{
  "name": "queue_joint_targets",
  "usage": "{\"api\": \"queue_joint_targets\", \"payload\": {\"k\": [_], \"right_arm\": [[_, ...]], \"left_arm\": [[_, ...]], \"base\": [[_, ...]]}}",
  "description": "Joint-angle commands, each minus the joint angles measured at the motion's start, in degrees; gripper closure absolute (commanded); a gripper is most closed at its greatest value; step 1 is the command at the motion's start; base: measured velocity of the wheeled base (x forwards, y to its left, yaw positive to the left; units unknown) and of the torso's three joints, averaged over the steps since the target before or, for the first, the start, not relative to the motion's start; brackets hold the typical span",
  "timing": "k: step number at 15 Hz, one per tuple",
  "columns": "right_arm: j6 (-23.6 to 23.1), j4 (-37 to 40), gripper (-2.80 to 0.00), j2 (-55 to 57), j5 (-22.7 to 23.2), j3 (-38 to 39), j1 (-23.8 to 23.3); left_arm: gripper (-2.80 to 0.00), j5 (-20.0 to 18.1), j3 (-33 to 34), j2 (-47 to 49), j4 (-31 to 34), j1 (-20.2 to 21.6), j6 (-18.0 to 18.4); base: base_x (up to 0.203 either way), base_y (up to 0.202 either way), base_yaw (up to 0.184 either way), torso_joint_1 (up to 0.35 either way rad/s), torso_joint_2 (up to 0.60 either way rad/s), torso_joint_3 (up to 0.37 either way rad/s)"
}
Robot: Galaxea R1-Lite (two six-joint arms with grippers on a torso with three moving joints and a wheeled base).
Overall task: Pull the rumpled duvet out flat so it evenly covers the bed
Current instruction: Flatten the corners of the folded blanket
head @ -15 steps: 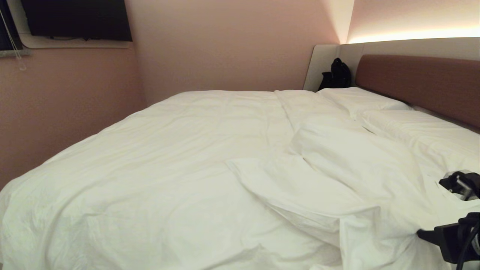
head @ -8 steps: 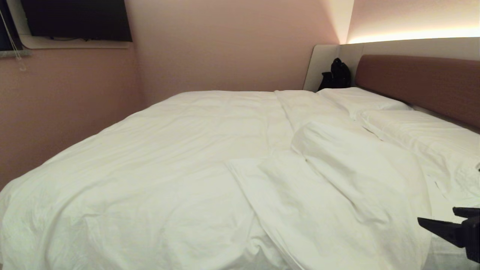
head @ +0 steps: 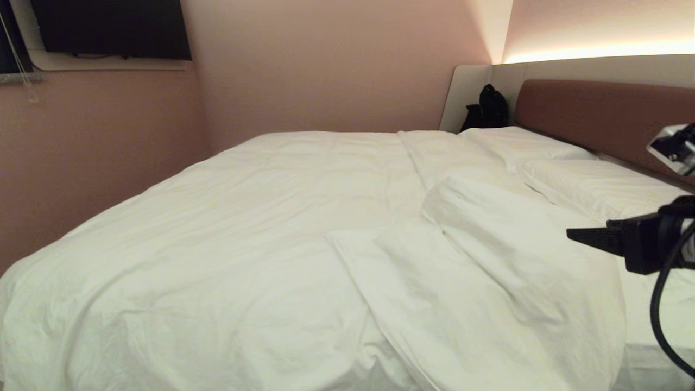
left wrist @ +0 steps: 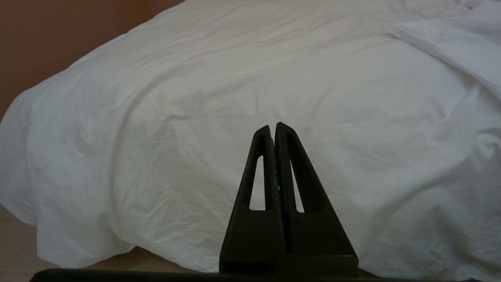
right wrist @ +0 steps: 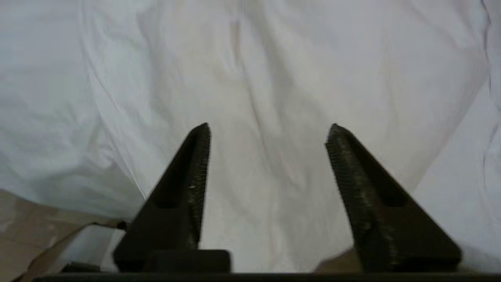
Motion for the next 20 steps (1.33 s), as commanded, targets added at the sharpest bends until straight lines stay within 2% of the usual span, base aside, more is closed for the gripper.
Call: {"api": "queue_joint_targets", "payload": {"k": [1, 5, 12, 15, 18, 19, 20], "right_arm": [[-0.13, -0.21, 0.00, 9.77, 1.59, -7.15, 0.07], [-0.41, -0.35, 0.00, 24.06, 2.98, -19.79, 1.74], [-0.46, 0.15, 0.00, 52.65, 3.23, -43.73, 10.33], [-0.57, -0.28, 0.00, 60.05, 3.25, -47.24, 12.92], [-2.38, -0.34, 0.00, 62.52, 3.19, -48.60, 14.64], [-3.28, -0.37, -2.80, 63.13, 2.84, -48.65, 15.48], [-4.26, -0.37, -2.80, 63.56, 2.64, -48.74, 16.26]], "left_arm": [[0.00, -0.03, 0.00, 0.00, 0.01, 0.02, 0.04], [0.00, -0.03, 0.00, 0.00, 0.01, 0.02, 0.04], [0.00, -0.03, 0.00, 0.00, 0.01, 0.09, 0.04], [0.00, -0.03, 0.00, 0.00, -0.08, 0.02, 0.04], [0.00, -0.03, 0.00, 0.00, -0.04, 0.02, 0.04], [0.00, -0.03, 0.00, 0.00, 0.01, 0.02, 0.04], [0.00, -0.03, 0.00, 0.00, 0.01, 0.02, 0.04]], "base": [[0.000, 0.000, 0.000, 0.000, 0.00, 0.000], [0.000, 0.000, 0.000, 0.000, 0.00, 0.000], [0.000, 0.000, 0.000, 0.000, 0.00, 0.000], [0.000, 0.000, 0.000, 0.000, 0.00, 0.000], [0.000, 0.000, 0.000, 0.000, 0.00, 0.000], [0.000, 0.000, 0.000, 0.000, 0.00, 0.000], [0.000, 0.000, 0.000, 0.000, 0.00, 0.000]]}}
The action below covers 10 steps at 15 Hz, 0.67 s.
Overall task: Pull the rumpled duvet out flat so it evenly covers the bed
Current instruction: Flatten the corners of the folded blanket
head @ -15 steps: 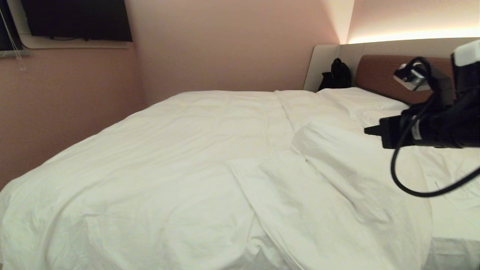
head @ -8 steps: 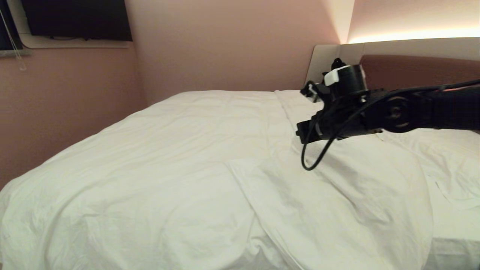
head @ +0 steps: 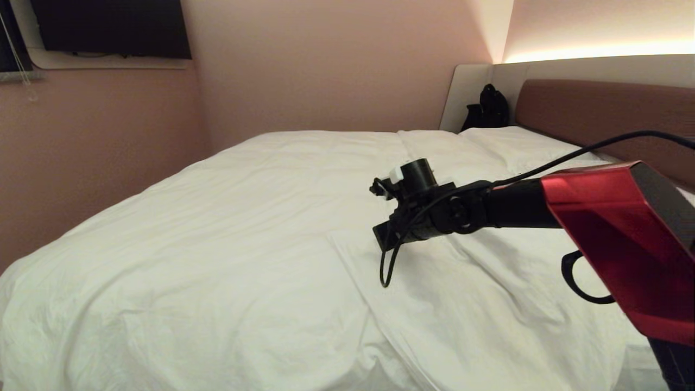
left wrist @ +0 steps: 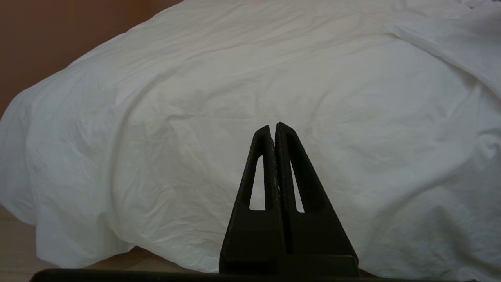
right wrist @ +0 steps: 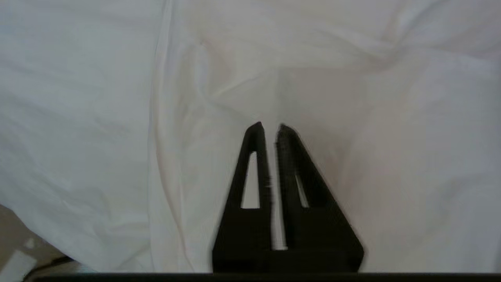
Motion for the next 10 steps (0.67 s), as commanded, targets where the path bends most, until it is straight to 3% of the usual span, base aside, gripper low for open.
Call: {"api": "queue_joint_targets", "payload": {"k": [1, 10], "right_arm": [[-1.91, 0.15, -2.80, 2.24, -0.55, -0.49, 1.70], [-7.21, 0.08, -2.80, 5.58, -6.88, -1.49, 6.21]], "left_arm": [[0.00, 0.00, 0.00, 0.00, -0.01, 0.04, 0.04], [0.00, 0.00, 0.00, 0.00, -0.01, 0.07, 0.04]], "base": [[0.000, 0.000, 0.000, 0.000, 0.00, 0.000], [0.000, 0.000, 0.000, 0.000, 0.00, 0.000]]}}
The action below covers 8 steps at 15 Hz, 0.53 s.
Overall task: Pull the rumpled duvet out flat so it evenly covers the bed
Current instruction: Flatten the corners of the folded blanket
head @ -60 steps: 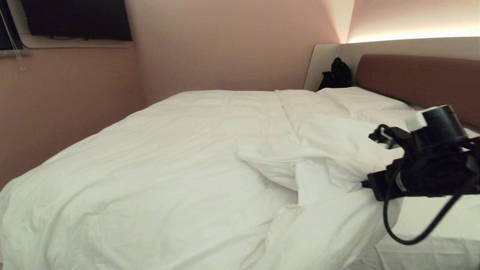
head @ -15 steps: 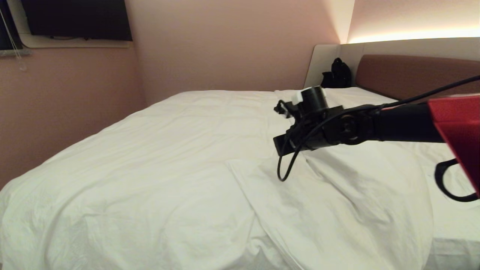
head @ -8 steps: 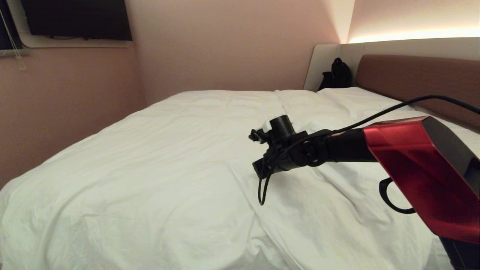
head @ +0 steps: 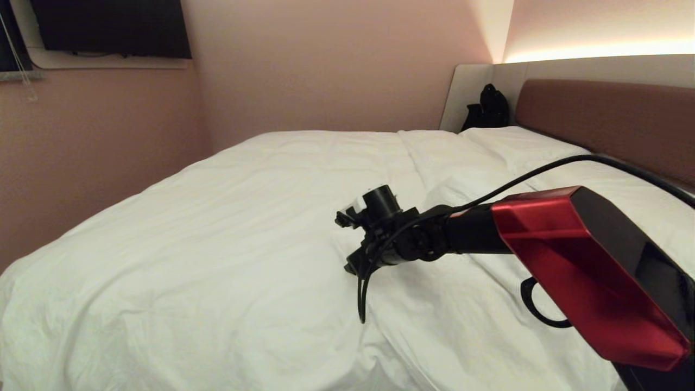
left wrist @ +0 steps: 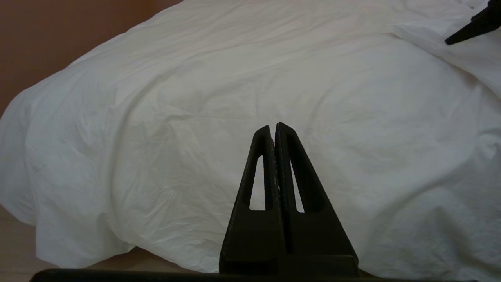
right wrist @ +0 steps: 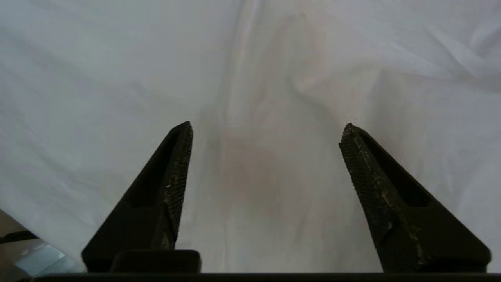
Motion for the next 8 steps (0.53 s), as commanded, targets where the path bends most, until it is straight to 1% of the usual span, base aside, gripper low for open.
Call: {"api": "queue_joint_targets", "payload": {"k": [1, 4, 8], "right_arm": [[-1.36, 0.06, -2.80, 1.30, -3.34, 0.35, 1.04], [-1.83, 0.06, -2.80, 2.03, -3.81, 0.03, 2.14], [-3.01, -0.65, -2.80, 4.06, -5.45, -0.12, 2.16]], "left_arm": [[0.00, 0.00, 0.00, 0.00, -0.01, -0.01, 0.01], [0.00, 0.00, 0.00, 0.00, -0.01, -0.01, 0.01], [0.00, 0.00, 0.00, 0.00, -0.01, -0.01, 0.01]], "base": [[0.000, 0.000, 0.000, 0.000, 0.00, 0.000], [0.000, 0.000, 0.000, 0.000, 0.00, 0.000], [0.000, 0.000, 0.000, 0.000, 0.00, 0.000]]}}
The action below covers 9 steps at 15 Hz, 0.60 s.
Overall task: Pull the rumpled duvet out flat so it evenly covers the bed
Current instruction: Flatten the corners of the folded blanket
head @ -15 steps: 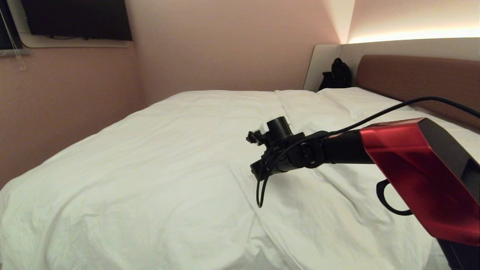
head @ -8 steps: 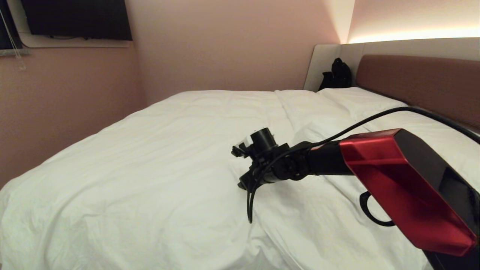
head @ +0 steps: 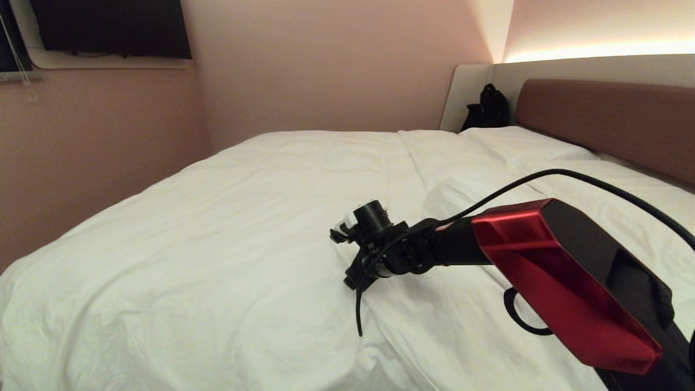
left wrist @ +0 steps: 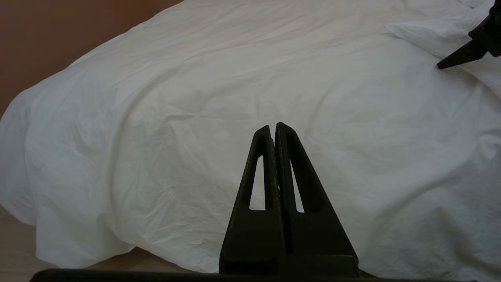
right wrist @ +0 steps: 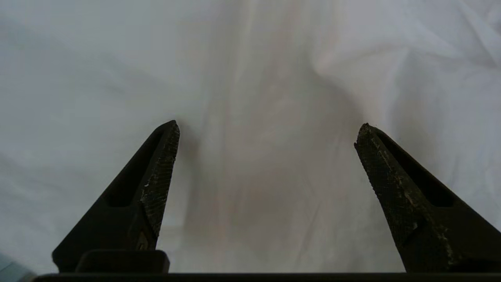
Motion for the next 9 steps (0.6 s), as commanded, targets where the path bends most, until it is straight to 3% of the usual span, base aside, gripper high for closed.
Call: {"api": "queue_joint_targets", "payload": {"k": [1, 9], "right_arm": [[-1.10, -1.19, -2.80, 2.00, -1.09, -0.48, 0.16], [-7.76, -9.46, -2.80, 8.96, -16.59, -3.19, -1.70]], "left_arm": [[0.00, -0.03, 0.00, 0.00, 0.03, 0.01, 0.03], [0.00, -0.03, 0.00, 0.00, 0.03, -0.01, 0.03]], "base": [[0.000, 0.000, 0.000, 0.000, 0.00, 0.000], [0.000, 0.000, 0.000, 0.000, 0.00, 0.000]]}}
